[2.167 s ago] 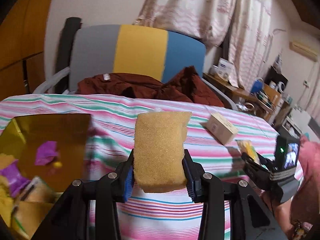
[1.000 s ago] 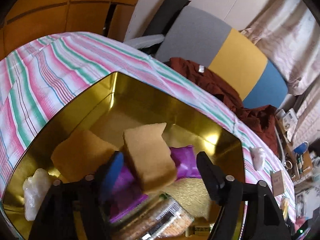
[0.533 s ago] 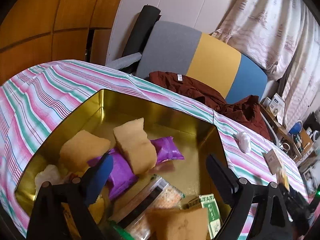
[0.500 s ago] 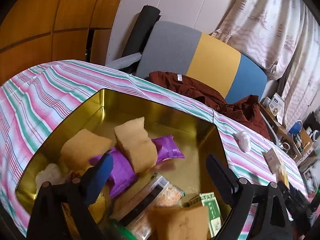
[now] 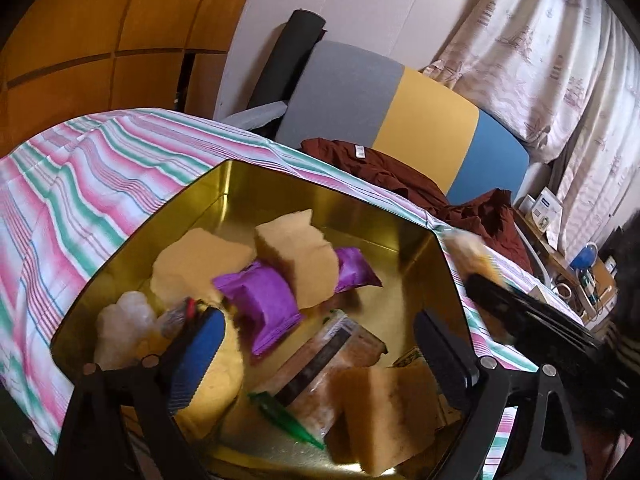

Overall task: Organize objects
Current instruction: 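Carry the WEIDAN bag over the gold tray and open the right tool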

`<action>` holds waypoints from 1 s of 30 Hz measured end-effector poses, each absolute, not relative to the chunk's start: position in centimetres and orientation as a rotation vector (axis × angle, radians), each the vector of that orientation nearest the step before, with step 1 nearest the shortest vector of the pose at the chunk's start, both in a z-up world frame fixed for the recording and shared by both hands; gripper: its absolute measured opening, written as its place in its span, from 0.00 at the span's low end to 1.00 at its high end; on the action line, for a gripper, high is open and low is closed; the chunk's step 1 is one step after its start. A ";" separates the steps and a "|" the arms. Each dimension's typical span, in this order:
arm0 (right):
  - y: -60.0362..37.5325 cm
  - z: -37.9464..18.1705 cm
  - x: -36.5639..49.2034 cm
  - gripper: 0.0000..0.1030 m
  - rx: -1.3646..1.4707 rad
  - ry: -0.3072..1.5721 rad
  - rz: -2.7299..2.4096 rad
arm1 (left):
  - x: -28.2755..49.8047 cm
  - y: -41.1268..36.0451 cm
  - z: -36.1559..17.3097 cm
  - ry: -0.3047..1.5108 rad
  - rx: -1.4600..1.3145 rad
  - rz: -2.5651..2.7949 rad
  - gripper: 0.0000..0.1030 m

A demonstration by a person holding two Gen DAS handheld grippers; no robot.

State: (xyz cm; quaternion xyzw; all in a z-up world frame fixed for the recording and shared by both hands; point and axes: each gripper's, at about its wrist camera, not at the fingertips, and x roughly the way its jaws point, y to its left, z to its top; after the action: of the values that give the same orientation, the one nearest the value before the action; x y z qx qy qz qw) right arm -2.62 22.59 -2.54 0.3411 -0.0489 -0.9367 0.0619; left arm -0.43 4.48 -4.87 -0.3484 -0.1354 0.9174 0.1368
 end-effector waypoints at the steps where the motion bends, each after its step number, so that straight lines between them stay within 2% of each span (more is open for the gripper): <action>1: 22.2 -2.9 -3.4 0.41 1.064 -0.157 -2.829 | -0.4 4.3 -4.9 -0.400 -1.012 2.657 0.93; 11: 22.1 -4.9 -5.9 0.44 1.208 -0.282 -2.804 | -0.3 2.8 -5.2 -0.465 -1.032 2.664 0.94; 19: 22.9 -3.4 -3.2 0.47 1.097 -0.297 -2.839 | 0.2 3.6 -5.3 -0.437 -1.035 2.643 0.95; 30: 25.1 -2.9 -1.2 0.47 1.127 -0.261 -2.926 | 1.5 5.2 -5.3 -0.366 -1.042 2.611 0.96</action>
State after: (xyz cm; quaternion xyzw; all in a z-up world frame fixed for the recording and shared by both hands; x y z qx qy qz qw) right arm -1.20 25.14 -2.88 0.3582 -0.0830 -0.9300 -0.0023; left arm 1.46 5.15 -5.25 -0.3631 -0.1277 0.9103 0.1526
